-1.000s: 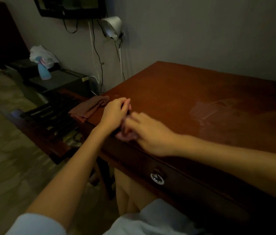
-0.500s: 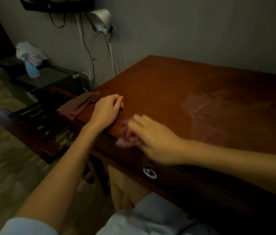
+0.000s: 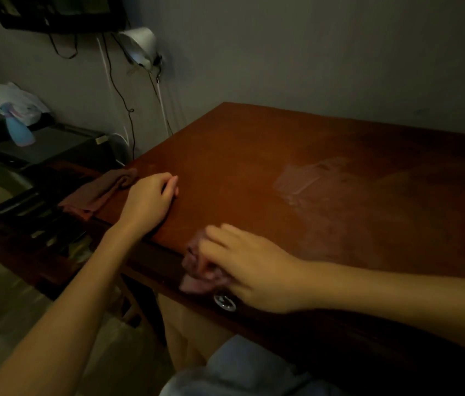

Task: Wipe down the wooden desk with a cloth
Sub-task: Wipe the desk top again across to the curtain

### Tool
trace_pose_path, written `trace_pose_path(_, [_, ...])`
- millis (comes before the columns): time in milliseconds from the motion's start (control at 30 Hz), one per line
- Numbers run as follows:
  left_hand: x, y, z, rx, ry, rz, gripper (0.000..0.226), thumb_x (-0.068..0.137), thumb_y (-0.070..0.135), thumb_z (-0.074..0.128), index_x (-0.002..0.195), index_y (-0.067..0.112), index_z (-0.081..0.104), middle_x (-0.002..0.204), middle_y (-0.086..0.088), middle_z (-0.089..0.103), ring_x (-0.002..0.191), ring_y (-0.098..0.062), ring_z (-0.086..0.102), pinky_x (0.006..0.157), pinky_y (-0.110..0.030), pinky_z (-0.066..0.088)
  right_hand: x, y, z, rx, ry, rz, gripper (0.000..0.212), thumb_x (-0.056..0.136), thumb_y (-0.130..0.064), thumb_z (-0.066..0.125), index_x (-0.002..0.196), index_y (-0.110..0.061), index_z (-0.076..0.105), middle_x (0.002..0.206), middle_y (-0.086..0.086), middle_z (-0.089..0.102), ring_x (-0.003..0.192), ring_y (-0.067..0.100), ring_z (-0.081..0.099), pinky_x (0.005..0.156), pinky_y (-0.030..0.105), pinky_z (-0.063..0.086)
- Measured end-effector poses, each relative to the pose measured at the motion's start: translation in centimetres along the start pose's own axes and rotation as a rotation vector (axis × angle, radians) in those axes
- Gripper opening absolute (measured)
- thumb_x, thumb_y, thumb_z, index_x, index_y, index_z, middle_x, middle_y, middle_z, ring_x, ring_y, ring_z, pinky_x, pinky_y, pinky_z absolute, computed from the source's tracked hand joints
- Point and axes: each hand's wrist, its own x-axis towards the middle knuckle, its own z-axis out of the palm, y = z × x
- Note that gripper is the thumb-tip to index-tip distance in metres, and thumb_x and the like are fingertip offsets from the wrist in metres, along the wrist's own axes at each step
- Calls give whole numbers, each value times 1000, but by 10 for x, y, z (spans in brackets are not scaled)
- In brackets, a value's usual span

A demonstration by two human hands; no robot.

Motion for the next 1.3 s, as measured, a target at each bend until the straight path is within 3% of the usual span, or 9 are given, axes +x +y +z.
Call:
trace_pose_path(133, [-2, 5, 5, 118, 48, 34, 32, 101, 25, 40, 74, 14, 55, 71, -2, 55, 66, -17, 51, 63, -34, 39, -23, 63, -34, -23, 66, 167, 9, 93, -31, 46, 99, -38, 43, 113, -3, 51, 106, 16, 48, 88, 34, 42])
trace_pose_path(267, [-2, 6, 2, 130, 46, 52, 33, 101, 24, 39, 75, 12, 55, 70, -3, 55, 65, -19, 52, 61, -37, 41, 27, 106, -32, -175, 112, 444, 11, 94, -23, 47, 104, -19, 47, 111, 2, 47, 108, 26, 47, 80, 33, 37])
trace_pose_path(467, [-3, 4, 3, 138, 60, 56, 31, 100, 23, 40, 72, 16, 52, 70, -2, 54, 65, -16, 50, 58, -28, 28, -11, 22, -8, 19, 6, -8, 29, 86, -18, 47, 111, -28, 38, 118, 1, 46, 104, 19, 47, 87, 35, 44])
trace_pose_path(600, [-3, 5, 4, 141, 55, 51, 33, 101, 24, 39, 72, 16, 52, 69, -2, 54, 64, -16, 50, 58, -27, 27, -14, 97, -41, -79, 78, 218, 2, 95, -36, 44, 96, -35, 43, 111, -3, 52, 104, 18, 50, 87, 35, 42])
trace_pose_path(733, [-3, 3, 3, 133, 40, 55, 32, 101, 25, 39, 73, 16, 53, 72, -2, 55, 67, -17, 52, 61, -29, 32, 51, 132, -29, -198, 118, 482, 12, 96, -23, 47, 107, -20, 47, 112, 2, 47, 109, 25, 47, 79, 31, 36])
trace_pose_path(933, [-3, 3, 2, 160, 50, 56, 30, 100, 24, 40, 72, 18, 51, 73, -1, 54, 67, -15, 48, 62, -29, 30, -4, 36, -7, 31, -4, -17, 26, 85, -22, 42, 110, -30, 37, 117, 3, 48, 102, 17, 44, 83, 28, 37])
trace_pose_path(1033, [-4, 5, 5, 188, 53, 48, 31, 100, 25, 40, 75, 15, 54, 71, -1, 52, 65, -15, 49, 60, -28, 29, -15, 94, -37, -68, 52, 150, 10, 94, -34, 43, 97, -42, 38, 114, 0, 52, 108, 19, 50, 91, 35, 43])
trace_pose_path(1167, [-2, 6, 4, 203, 38, 47, 30, 100, 25, 40, 77, 14, 55, 72, -1, 52, 66, -17, 50, 59, -28, 30, 37, 149, -44, -178, 99, 500, 10, 95, -21, 48, 105, -22, 46, 114, 2, 48, 108, 23, 49, 81, 34, 41])
trace_pose_path(1300, [-2, 4, 4, 210, 27, 49, 28, 100, 25, 40, 79, 14, 57, 74, -2, 55, 72, -19, 54, 62, -30, 36, 37, 78, -15, -46, 82, 246, 20, 90, -17, 50, 110, -18, 50, 115, 2, 50, 105, 22, 49, 82, 34, 43])
